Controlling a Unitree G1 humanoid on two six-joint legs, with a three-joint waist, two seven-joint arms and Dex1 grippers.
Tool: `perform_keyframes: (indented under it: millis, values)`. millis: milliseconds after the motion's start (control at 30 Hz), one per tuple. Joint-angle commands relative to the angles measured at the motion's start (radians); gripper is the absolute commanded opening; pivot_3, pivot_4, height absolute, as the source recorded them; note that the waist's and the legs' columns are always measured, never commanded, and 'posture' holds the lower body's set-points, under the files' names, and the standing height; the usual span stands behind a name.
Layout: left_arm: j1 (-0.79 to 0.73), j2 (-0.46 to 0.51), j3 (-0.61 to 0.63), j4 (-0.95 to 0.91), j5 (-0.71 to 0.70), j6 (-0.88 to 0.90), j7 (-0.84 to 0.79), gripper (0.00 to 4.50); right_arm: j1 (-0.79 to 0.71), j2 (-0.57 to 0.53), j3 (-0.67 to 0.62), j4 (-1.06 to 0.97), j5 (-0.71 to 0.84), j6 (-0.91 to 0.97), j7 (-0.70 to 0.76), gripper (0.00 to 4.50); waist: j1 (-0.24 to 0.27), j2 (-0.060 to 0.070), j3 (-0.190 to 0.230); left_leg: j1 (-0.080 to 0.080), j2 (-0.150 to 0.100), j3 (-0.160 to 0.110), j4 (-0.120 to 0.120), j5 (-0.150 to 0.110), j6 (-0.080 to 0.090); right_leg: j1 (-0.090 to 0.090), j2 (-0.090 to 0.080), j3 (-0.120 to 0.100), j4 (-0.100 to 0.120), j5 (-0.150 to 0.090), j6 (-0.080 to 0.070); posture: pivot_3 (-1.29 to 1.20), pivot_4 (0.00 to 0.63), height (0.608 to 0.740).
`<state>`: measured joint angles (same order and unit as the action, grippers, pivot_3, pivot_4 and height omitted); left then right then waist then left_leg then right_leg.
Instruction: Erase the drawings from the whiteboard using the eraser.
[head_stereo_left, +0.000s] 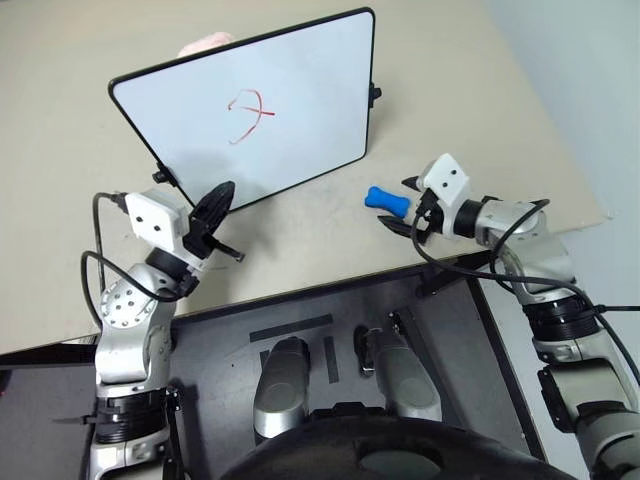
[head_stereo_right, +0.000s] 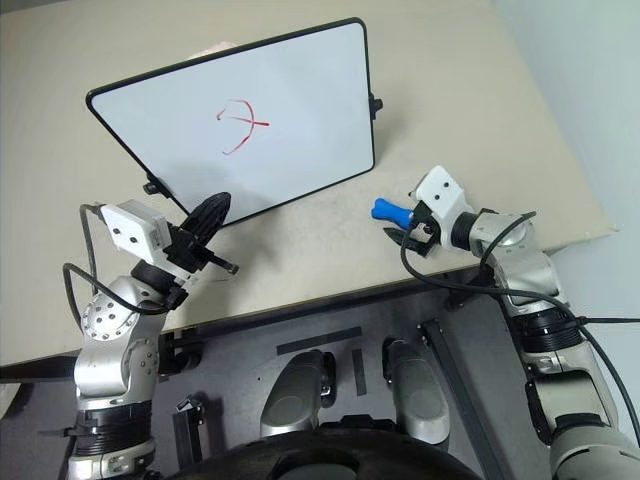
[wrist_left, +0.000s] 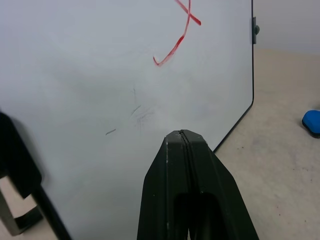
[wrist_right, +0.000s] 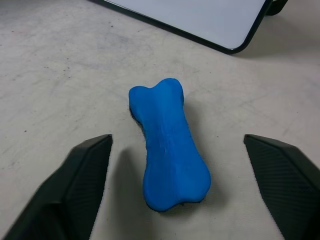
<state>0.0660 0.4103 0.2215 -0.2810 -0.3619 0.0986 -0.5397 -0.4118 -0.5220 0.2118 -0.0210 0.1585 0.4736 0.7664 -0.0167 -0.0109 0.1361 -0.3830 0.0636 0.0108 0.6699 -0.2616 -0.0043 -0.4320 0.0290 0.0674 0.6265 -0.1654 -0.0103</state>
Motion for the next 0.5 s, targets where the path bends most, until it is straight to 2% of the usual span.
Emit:
perform_keyframes:
  millis: [33,200,300,500]
  values:
    - [-0.003,-0.004,-0.003,-0.01,0.003,-0.026,-0.002,0.0,-0.026,0.008,-0.01,-0.01,-0.005,-0.017,0.003,3.25,0.0,0.0,0.0,0.0,0.0,0.0,0.0,0.0,0.0,0.0,0.0,0.0,0.0,0.0,0.0,0.0,0.15,0.74]
    - [0.001,-0.01,-0.01,-0.006,0.006,-0.034,-0.001,0.0,-0.034,0.014,-0.006,-0.007,-0.018,-0.028,0.003,1.38,0.0,0.0,0.0,0.0,0.0,0.0,0.0,0.0,0.0,0.0,0.0,0.0,0.0,0.0,0.0,0.0,0.15,0.74]
    - [0.003,-0.012,-0.01,-0.005,0.007,-0.036,0.0,0.0,-0.033,0.003,0.0,-0.014,-0.037,-0.055,0.005,0.51,0.0,0.0,0.0,0.0,0.0,0.0,0.0,0.0,0.0,0.0,0.0,0.0,0.0,0.0,0.0,0.0,0.15,0.74]
    - [0.014,-0.013,-0.003,-0.002,0.006,-0.039,-0.001,0.0,-0.057,-0.006,-0.021,-0.041,-0.059,-0.154,0.007,0.51,0.0,0.0,0.0,0.0,0.0,0.0,0.0,0.0,0.0,0.0,0.0,0.0,0.0,0.0,0.0,0.0,0.15,0.74]
